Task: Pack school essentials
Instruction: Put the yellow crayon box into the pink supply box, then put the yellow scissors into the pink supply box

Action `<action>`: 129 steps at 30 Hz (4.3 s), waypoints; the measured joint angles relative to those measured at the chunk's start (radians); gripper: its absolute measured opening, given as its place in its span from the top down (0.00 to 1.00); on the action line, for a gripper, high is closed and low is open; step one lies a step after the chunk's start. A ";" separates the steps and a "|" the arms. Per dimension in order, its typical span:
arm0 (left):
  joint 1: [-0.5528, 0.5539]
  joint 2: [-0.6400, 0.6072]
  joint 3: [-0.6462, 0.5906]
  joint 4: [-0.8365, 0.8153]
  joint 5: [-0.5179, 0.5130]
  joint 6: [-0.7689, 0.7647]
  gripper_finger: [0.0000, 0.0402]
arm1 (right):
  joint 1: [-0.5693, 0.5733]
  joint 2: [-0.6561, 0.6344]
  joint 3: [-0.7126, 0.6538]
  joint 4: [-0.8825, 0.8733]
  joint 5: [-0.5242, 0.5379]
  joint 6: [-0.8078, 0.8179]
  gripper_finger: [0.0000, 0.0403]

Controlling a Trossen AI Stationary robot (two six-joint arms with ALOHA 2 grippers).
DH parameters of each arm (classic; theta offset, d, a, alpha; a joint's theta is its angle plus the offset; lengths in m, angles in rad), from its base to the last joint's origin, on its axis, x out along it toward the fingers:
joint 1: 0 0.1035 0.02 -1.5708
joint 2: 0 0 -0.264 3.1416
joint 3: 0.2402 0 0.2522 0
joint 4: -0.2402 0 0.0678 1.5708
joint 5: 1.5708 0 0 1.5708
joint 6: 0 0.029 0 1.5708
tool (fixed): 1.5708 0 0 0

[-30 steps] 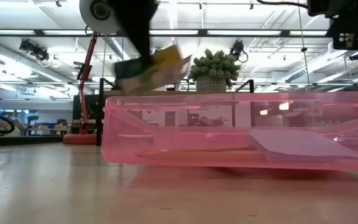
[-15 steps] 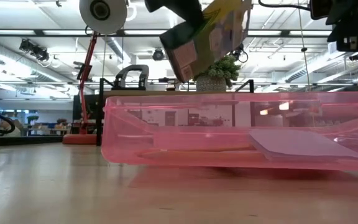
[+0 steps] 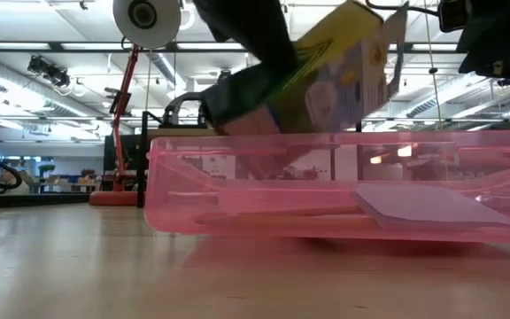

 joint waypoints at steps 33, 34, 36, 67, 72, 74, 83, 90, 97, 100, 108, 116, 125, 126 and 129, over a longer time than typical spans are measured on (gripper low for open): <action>0.080 0.031 0.057 0.021 0.175 0.094 0.60 | 0.175 0.028 0.000 0.095 0.064 0.169 0.64; 0.086 0.031 0.081 0.017 0.174 0.103 0.59 | 0.189 0.028 0.000 0.095 0.069 0.175 0.64; 0.101 0.031 0.132 0.015 0.171 0.111 0.58 | 0.219 0.028 0.000 0.095 0.086 0.189 0.64; 0.208 0.022 0.445 0.029 0.147 -0.436 0.56 | 0.550 0.161 0.000 0.094 0.473 0.347 0.64; 0.228 -0.032 0.444 -0.214 0.107 -0.463 0.56 | 0.582 0.184 0.000 0.092 0.523 0.394 0.64; 0.214 -0.062 0.444 -0.343 0.053 -0.463 0.56 | 0.590 0.186 0.000 0.088 0.531 0.396 0.64; 0.155 -0.129 0.445 -0.473 -0.016 -0.501 0.62 | 0.621 0.188 0.000 0.082 0.600 0.396 0.64; 0.061 -0.125 0.444 -0.570 -0.026 -0.584 0.67 | 0.622 0.189 0.000 0.076 0.675 0.395 0.64; -0.035 -0.125 0.443 -0.806 -0.144 -0.683 0.66 | 0.622 0.189 0.000 0.064 0.682 0.392 0.64; -0.064 -0.126 0.428 -0.810 -0.180 -0.706 0.65 | 0.621 0.189 0.000 0.060 0.696 0.393 0.64; -0.135 -0.130 0.185 -0.748 -0.118 -0.791 0.67 | 0.621 0.189 0.000 0.060 0.736 0.422 0.64; -0.175 -0.295 -0.243 -0.250 -0.010 -0.921 0.65 | 0.621 0.189 0.000 0.060 0.735 0.433 0.64; -0.166 -0.530 -0.532 -0.232 0.015 -1.133 0.56 | 0.621 0.189 0.000 0.059 0.733 0.446 0.64; -0.166 -0.555 -0.557 -0.239 0.010 -1.156 0.55 | 0.621 0.189 0.000 0.059 0.733 0.452 0.64; -0.168 -0.634 -0.645 -0.234 0.007 -1.256 0.53 | 0.621 0.189 0.000 0.059 0.732 0.470 0.64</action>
